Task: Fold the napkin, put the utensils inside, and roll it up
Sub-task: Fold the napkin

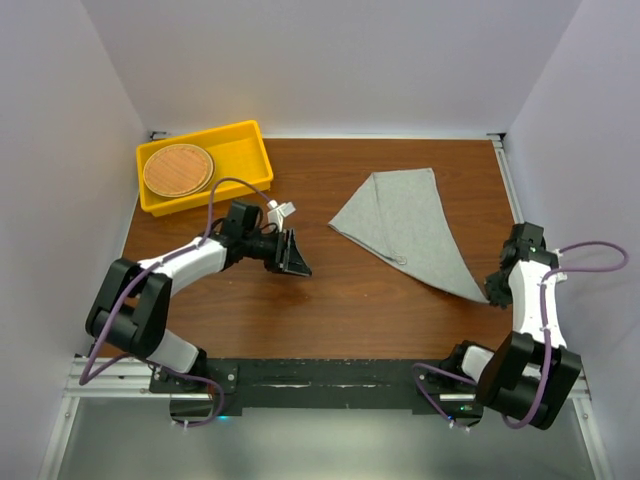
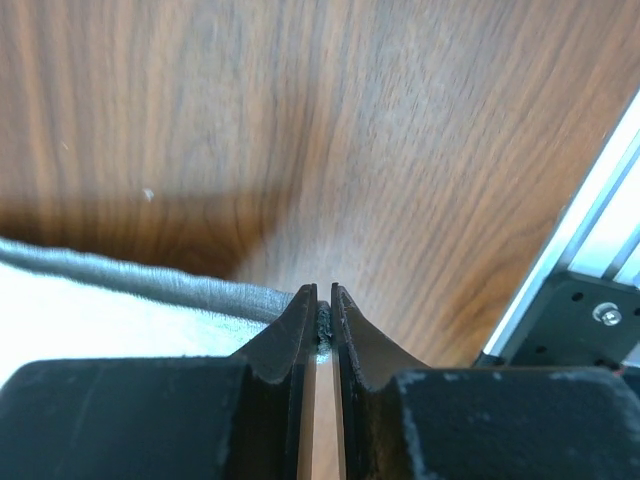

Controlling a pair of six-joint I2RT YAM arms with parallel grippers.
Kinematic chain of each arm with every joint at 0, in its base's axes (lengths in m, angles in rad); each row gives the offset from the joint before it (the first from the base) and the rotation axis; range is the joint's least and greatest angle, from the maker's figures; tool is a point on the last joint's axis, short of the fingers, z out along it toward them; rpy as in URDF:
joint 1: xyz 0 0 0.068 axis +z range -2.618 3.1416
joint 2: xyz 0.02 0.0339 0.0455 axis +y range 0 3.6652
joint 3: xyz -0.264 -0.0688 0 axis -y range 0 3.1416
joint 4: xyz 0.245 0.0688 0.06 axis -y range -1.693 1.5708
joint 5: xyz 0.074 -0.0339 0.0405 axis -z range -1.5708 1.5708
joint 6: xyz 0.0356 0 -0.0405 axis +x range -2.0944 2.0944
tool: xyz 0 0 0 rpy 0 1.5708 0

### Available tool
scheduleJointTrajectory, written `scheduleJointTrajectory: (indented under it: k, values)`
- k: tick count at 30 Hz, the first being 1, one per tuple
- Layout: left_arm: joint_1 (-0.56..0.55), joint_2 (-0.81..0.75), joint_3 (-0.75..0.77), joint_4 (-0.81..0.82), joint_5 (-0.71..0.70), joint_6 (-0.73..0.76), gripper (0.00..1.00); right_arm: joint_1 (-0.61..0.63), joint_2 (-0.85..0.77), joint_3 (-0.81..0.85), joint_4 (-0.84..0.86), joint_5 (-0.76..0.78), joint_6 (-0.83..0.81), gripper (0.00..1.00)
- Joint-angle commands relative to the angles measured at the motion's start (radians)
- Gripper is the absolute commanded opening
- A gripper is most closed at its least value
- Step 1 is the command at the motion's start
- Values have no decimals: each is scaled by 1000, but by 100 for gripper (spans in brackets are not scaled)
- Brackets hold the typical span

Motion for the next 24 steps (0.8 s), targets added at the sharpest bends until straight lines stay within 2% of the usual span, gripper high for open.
scheduleJointTrajectory:
  k: [1, 6, 9, 12, 16, 19, 24]
  values:
    - [5, -64, -52, 118, 48, -44, 43, 1, 0, 44, -47, -65, -128, 11]
    - [5, -130, -98, 216, 53, -122, 43, 8, 6, 81, -27, -148, -217, 10]
    - [5, -168, -101, 196, 39, -127, 43, 49, 37, 125, -16, -174, -255, 10]
    - [7, -213, -101, 170, 22, -132, 43, 142, 80, 186, 5, -184, -275, 10]
    - [7, -253, -103, 136, 2, -135, 43, 369, 168, 283, 67, -192, -277, 10]
    - [8, -285, -95, 77, -32, -135, 43, 509, 274, 369, 90, -206, -292, 10]
    - [13, -351, -92, -28, -101, -120, 43, 662, 467, 557, 122, -206, -370, 10]
